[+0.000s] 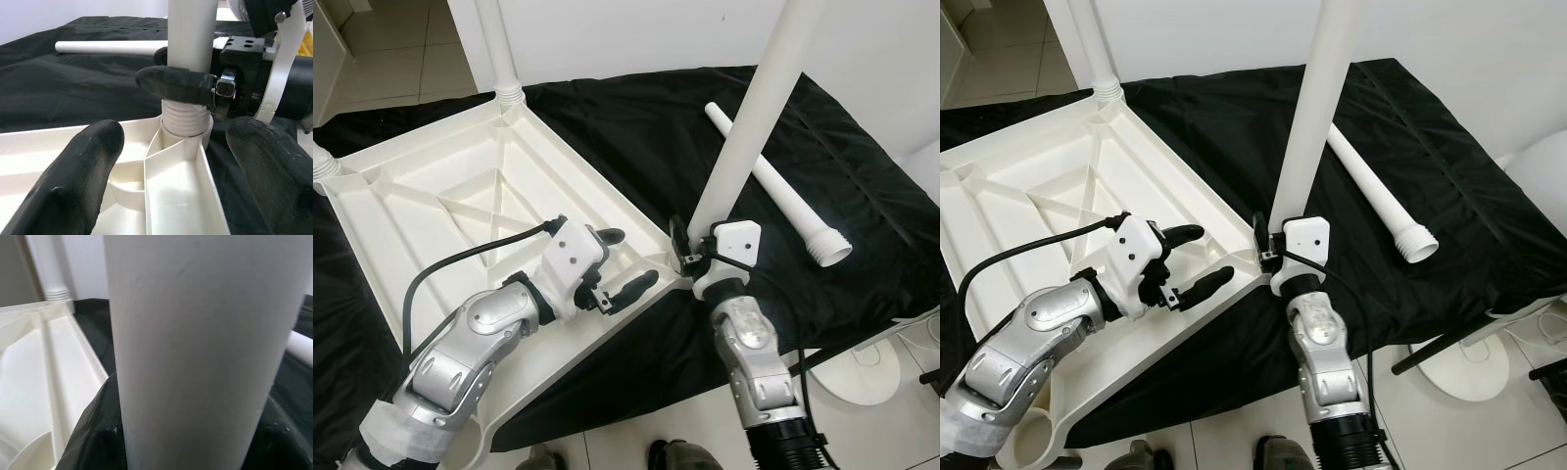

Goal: Building children table

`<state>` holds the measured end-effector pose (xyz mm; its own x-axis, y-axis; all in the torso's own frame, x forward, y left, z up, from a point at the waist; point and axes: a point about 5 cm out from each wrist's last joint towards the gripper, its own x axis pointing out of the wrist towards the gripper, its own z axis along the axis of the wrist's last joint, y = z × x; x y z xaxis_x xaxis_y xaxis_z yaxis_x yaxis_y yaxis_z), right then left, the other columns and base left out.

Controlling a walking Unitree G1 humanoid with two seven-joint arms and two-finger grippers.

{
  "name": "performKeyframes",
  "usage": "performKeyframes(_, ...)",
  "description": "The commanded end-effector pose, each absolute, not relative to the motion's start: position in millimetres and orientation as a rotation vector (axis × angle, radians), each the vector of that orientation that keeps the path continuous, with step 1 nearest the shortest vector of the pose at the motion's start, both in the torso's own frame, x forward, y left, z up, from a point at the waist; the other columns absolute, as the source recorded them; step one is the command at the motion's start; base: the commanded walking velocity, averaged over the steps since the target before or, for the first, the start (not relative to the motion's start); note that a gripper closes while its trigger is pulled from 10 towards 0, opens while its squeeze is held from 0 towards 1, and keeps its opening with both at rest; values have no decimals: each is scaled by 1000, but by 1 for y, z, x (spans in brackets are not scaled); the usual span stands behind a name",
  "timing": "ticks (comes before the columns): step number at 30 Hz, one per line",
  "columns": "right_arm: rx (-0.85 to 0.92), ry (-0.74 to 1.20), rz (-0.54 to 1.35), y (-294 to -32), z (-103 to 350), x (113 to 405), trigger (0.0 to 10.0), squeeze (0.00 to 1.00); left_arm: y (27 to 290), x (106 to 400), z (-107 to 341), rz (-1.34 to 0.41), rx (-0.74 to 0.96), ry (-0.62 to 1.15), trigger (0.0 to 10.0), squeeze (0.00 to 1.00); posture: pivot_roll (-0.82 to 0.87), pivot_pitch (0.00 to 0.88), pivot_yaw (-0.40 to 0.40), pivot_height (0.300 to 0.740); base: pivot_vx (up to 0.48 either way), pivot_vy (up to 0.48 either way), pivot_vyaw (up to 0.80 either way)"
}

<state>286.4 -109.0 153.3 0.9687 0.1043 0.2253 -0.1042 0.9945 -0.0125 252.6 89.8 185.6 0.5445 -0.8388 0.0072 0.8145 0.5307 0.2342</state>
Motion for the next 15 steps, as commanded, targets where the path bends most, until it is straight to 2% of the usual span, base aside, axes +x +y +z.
performKeyframes(1,-12,-132,17,-118,134,287,10000,0,90,251,185,-1041,229,-125,10000,0,-70,110,23,740,0,0,0)
performKeyframes(15,-19,-138,-37,-116,135,286,10000,0,90,252,184,-1027,230,-126,10000,0,-63,108,10,740,0,0,0)
